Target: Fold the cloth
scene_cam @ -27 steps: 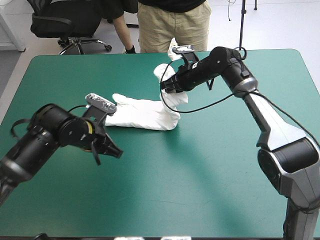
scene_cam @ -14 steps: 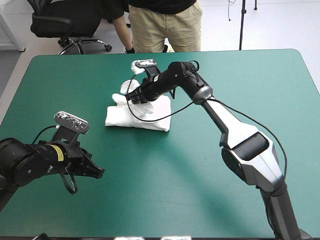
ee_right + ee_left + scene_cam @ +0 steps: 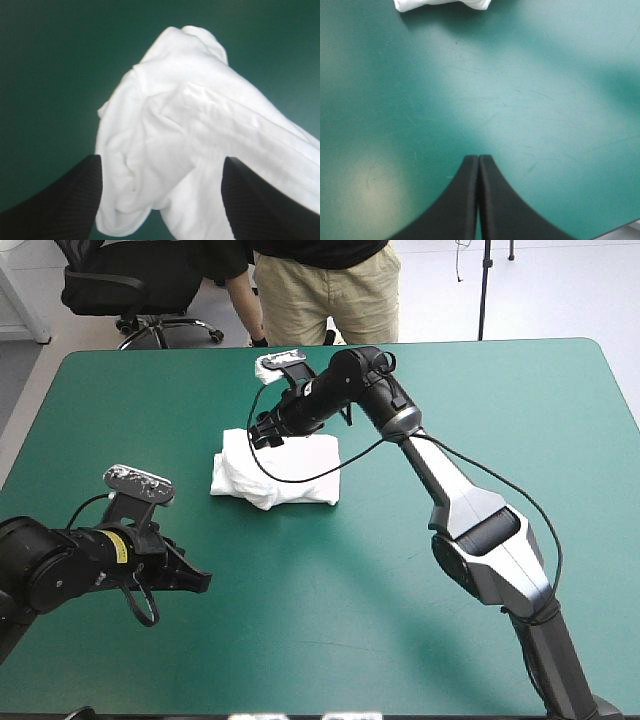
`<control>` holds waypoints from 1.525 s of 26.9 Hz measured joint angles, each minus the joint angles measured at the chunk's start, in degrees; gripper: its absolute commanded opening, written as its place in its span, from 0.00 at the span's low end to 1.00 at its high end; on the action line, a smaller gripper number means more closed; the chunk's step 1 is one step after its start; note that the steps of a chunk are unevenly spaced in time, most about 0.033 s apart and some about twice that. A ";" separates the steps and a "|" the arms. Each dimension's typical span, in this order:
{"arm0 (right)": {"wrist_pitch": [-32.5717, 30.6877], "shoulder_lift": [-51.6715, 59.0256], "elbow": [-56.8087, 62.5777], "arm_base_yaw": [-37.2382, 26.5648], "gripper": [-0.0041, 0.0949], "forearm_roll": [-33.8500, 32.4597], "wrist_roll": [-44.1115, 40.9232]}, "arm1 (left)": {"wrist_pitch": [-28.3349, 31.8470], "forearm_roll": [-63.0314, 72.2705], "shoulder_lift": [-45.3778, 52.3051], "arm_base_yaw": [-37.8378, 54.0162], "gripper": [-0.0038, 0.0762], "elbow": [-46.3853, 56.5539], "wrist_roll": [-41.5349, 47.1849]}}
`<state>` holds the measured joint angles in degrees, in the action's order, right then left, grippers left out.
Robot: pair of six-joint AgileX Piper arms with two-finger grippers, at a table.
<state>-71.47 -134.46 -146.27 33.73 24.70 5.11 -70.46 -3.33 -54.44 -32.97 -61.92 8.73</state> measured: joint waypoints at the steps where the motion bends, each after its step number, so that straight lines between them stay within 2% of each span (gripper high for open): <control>1: 0.01 0.00 0.00 -0.27 0.67 -1.59 -0.75 | 0.00 0.00 0.00 0.00 0.03 0.00 0.62; 6: 0.01 0.78 0.45 -2.97 0.64 -6.78 -3.07 | 0.00 0.17 0.00 0.00 0.03 0.00 2.54; 9: 0.01 1.40 4.67 -5.14 0.64 -9.07 -3.46 | 0.00 0.17 0.00 0.00 0.03 0.00 2.90; 26: 0.63 1.56 21.62 -6.18 0.63 -7.15 -2.07 | 0.00 0.06 0.00 0.00 0.03 0.00 2.95; 27: 0.75 1.56 22.09 -6.18 0.61 -6.54 -1.60 | 0.00 0.06 0.00 0.00 0.03 0.00 2.95; 29: 0.88 1.56 22.47 -6.18 0.50 -5.44 -0.84 | 0.05 0.06 0.00 0.00 0.03 0.00 2.95; 34: 1.12 0.65 22.54 -6.19 0.02 -2.47 0.76 | 0.10 -0.06 0.00 0.00 0.03 0.00 2.95; 41: 2.22 0.32 22.54 -6.24 0.02 -1.38 7.04 | 0.10 0.04 0.00 0.00 0.03 0.00 2.95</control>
<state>-69.24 -134.14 -123.74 27.49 23.32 12.16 -70.37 -3.28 -54.44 -32.97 -61.92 11.67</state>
